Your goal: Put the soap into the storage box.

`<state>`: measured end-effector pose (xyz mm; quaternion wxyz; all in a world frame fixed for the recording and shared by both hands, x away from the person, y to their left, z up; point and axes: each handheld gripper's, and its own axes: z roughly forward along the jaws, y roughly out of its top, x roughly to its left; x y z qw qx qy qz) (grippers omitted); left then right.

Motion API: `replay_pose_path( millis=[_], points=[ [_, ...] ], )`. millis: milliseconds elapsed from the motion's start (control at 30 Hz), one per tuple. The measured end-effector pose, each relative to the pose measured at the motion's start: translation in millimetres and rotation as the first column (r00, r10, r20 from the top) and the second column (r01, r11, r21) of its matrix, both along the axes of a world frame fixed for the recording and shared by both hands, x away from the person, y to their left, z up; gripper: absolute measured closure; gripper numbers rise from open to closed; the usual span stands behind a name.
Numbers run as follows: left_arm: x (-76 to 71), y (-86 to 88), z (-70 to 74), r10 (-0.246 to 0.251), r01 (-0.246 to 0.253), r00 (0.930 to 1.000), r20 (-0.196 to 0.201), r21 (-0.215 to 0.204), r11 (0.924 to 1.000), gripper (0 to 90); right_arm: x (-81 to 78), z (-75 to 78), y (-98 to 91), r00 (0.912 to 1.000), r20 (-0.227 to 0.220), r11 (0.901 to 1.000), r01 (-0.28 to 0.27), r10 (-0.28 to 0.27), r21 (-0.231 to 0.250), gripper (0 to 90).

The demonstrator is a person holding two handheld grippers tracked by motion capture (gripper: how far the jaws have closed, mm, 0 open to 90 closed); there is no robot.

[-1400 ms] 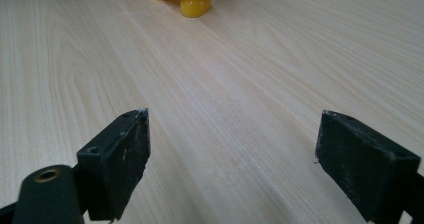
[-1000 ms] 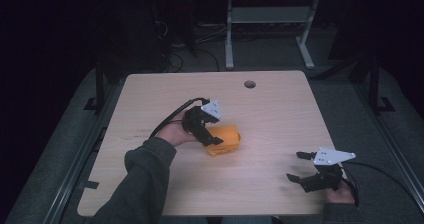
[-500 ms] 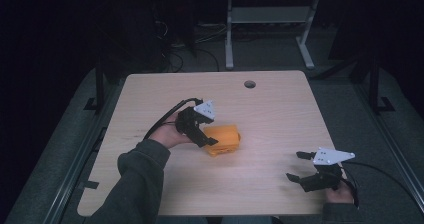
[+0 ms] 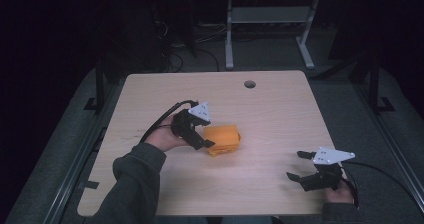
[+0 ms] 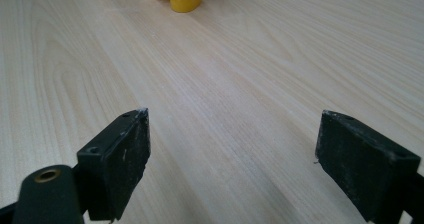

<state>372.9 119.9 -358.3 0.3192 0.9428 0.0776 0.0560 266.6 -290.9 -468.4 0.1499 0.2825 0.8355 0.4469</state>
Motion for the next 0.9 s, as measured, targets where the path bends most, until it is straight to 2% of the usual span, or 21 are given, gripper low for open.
replay_pose_path(
  millis=[300,500,667,900],
  points=[
    [-6.3,9.9,-6.1,0.007,-0.007,0.9999,-0.015,-0.001,1.0,22.6,0.0,0.3,-0.5,1.0,0.001,1.0,0.009,-0.009,0.001,13.7],
    [-10.4,11.1,-4.5,0.004,-0.004,0.9999,-0.016,0.002,1.0,22.6,0.0,0.0,-1.0,0.9999,-0.002,0.9999,0.013,-0.013,-0.001,13.7],
    [-14.9,16.5,-3.7,0.006,-0.007,0.9999,-0.016,-0.034,0.9994,22.6,-0.2,-0.3,-1.0,0.9999,-0.004,0.9999,0.016,-0.016,-0.005,13.7],
    [-21.4,23.2,-3.9,0.013,-0.013,0.9999,-0.008,-0.029,0.9995,22.6,0.2,-0.8,-0.7,0.9999,-0.003,0.9998,0.017,-0.017,-0.009,13.7]
  ],
)
